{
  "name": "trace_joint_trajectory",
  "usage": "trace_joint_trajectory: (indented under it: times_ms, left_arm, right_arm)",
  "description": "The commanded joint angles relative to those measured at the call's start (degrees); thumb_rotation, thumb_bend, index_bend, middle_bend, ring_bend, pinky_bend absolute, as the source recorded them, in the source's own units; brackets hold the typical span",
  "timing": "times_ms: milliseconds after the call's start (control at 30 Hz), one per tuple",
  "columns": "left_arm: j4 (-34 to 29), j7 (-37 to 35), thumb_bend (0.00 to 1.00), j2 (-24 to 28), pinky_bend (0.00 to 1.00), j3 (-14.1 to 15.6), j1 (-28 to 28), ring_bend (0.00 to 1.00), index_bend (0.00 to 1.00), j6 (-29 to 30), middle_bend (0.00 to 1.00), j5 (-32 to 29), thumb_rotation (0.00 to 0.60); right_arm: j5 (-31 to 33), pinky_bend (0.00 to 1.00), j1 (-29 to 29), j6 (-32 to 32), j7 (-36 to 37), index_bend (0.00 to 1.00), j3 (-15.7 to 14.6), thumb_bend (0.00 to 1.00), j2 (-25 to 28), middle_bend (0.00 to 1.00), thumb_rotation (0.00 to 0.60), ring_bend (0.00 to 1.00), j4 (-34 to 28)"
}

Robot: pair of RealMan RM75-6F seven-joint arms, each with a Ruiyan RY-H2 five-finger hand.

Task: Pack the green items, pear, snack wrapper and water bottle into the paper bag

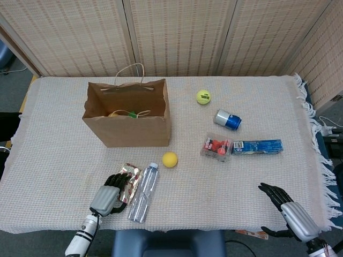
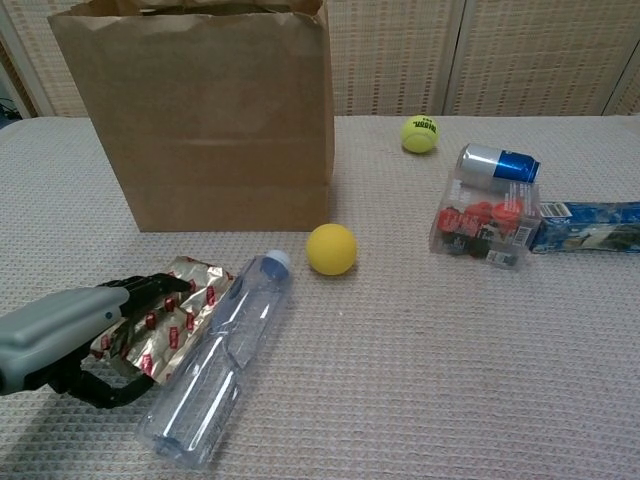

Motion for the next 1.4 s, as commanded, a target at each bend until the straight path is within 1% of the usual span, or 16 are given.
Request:
trace_joint_trajectory:
  times_ms: [33,67,133,200,267,400,500,600,667,767,867,1067,1167,1200,1300,1400]
  left_arm:
    - [1.21,0.18,0.42,-0.95,0.19,-1.01,-0.26,0.0,0.02,0.92,0.0,-0.22,0.6]
    - [1.71,0.18,0.44,-1.34,0.25,-1.28,-0.24,0.03,0.07,1.46,0.01,-0.09,0.6]
    - [3.08,0.13,0.48,-2.43,0.38,-1.88,-0.06,0.13,0.22,3.09,0.11,0.51,0.6]
    - [4.24,0.39,0.52,-3.39,0.51,-2.21,0.13,0.29,0.41,4.28,0.29,0.73,0.6]
    - [4.9,0.82,0.54,-3.85,0.59,-2.29,0.11,0.4,0.51,4.6,0.41,0.68,0.6]
    - [6.21,0.68,0.58,-4.89,0.72,-2.42,0.37,0.55,0.63,5.58,0.58,0.82,0.6]
    - [7.39,0.19,0.59,-5.31,0.78,-2.12,0.66,0.62,0.7,6.55,0.66,1.81,0.6]
    - [8.1,-1.07,0.6,-5.17,0.8,-2.32,1.13,0.65,0.73,8.55,0.7,3.49,0.6]
    - [7.68,-2.17,0.61,-4.57,0.8,-2.9,1.49,0.65,0.74,9.7,0.7,3.9,0.6]
    - [5.8,-3.92,0.61,-2.98,0.8,-5.08,2.17,0.65,0.74,12.09,0.7,3.63,0.6]
    - [4.17,-5.64,0.61,-1.38,0.8,-8.61,2.68,0.66,0.75,14.72,0.71,2.42,0.6]
    - [-0.68,-8.33,0.62,1.89,0.82,-18.59,2.94,0.68,0.77,16.87,0.74,-6.38,0.6]
    - [-4.92,-10.42,0.62,3.18,0.82,-24.95,3.19,0.68,0.77,17.7,0.74,-13.59,0.6]
    - [-6.96,-11.44,0.62,3.64,0.82,-27.81,3.22,0.68,0.77,17.85,0.74,-17.07,0.6]
    - [-11.75,-13.43,0.62,5.47,0.82,-34.36,2.77,0.68,0.77,17.36,0.74,-24.52,0.6]
    - [-14.33,-12.76,0.63,7.64,0.82,-37.17,1.68,0.68,0.77,16.95,0.74,-26.79,0.6]
  right_arm:
    - [0.01,0.0,0.0,0.0,0.03,0.0,-0.01,0.08,0.0,0.0,0.6,0.0,0.06]
    - [0.01,0.0,0.0,0.0,0.04,0.0,-0.01,0.08,0.0,0.0,0.6,0.0,0.07]
    - [0.01,0.0,0.04,-0.1,0.0,0.0,-0.02,0.08,0.01,0.0,0.6,0.0,-0.04]
    - [0.06,0.0,0.08,-0.2,0.01,0.0,-0.05,0.08,0.04,0.0,0.6,0.0,-0.08]
    - [0.08,0.0,0.08,-0.22,0.03,0.0,-0.05,0.08,0.04,0.0,0.6,0.0,-0.06]
    - [0.16,0.0,0.11,-0.3,-0.07,0.0,-0.04,0.08,0.05,0.0,0.6,0.0,-0.14]
    - [0.18,0.0,0.08,-0.25,-0.04,0.0,-0.04,0.08,0.06,0.0,0.6,0.0,-0.15]
    - [0.19,0.0,0.07,-0.21,0.07,0.0,-0.04,0.08,0.1,0.0,0.6,0.0,-0.14]
    - [0.18,0.0,0.07,-0.18,0.14,0.0,-0.04,0.08,0.11,0.0,0.6,0.0,-0.13]
    - [0.19,0.0,0.05,-0.08,0.26,0.0,-0.02,0.08,0.12,0.0,0.6,0.0,-0.11]
    - [0.17,0.0,0.03,-0.05,0.37,0.0,-0.04,0.08,0.12,0.0,0.6,0.0,-0.09]
    - [0.26,0.0,-0.07,0.06,0.38,0.0,-0.03,0.08,0.08,0.0,0.6,0.0,-0.13]
    - [0.4,0.0,-0.04,-0.07,0.33,0.0,0.02,0.08,0.04,0.0,0.6,0.0,-0.17]
    - [0.4,0.0,-0.02,-0.14,0.32,0.0,0.01,0.08,0.04,0.0,0.6,0.0,-0.22]
    - [0.36,0.0,0.0,-0.2,0.28,0.0,-0.03,0.08,0.08,0.0,0.6,0.0,-0.29]
    - [0.4,0.0,0.03,-0.25,0.3,0.0,0.0,0.08,0.09,0.0,0.6,0.0,-0.31]
